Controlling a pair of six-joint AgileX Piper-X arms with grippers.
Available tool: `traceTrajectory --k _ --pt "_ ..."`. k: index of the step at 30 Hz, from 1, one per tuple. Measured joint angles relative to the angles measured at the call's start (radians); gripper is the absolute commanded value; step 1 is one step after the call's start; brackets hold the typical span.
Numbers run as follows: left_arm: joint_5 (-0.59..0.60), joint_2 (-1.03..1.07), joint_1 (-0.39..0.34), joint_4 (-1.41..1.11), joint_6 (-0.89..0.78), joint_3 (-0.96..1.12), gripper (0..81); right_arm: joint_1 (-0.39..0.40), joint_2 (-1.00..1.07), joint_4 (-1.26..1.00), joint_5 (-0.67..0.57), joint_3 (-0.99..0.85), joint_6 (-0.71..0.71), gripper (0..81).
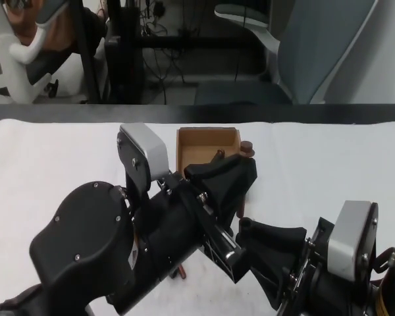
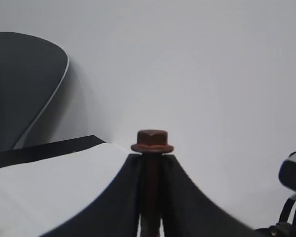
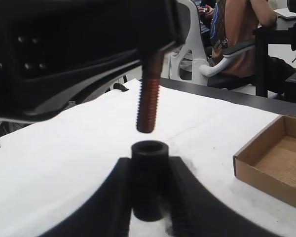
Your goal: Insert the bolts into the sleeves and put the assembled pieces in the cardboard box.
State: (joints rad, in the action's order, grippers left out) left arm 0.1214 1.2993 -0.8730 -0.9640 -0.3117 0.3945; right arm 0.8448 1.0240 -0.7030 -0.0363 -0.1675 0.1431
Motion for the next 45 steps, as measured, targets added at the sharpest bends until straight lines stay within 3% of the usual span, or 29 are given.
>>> traceTrajectory --k 26,33,45 --pt "0.048 0.0 -0.007 -0.002 -0.058 0.0 1.8 0.002 0.0 -0.029 0.012 0.0 0.042 0.6" --pt "0.031 -0.003 -0.048 0.006 -0.069 0.0 1.8 0.002 0.0 -0.036 0.036 0.0 0.038 0.6" --pt "-0.013 -0.009 -0.049 0.01 -0.012 0.002 1.8 0.002 0.0 -0.047 0.029 0.0 0.045 0.6"
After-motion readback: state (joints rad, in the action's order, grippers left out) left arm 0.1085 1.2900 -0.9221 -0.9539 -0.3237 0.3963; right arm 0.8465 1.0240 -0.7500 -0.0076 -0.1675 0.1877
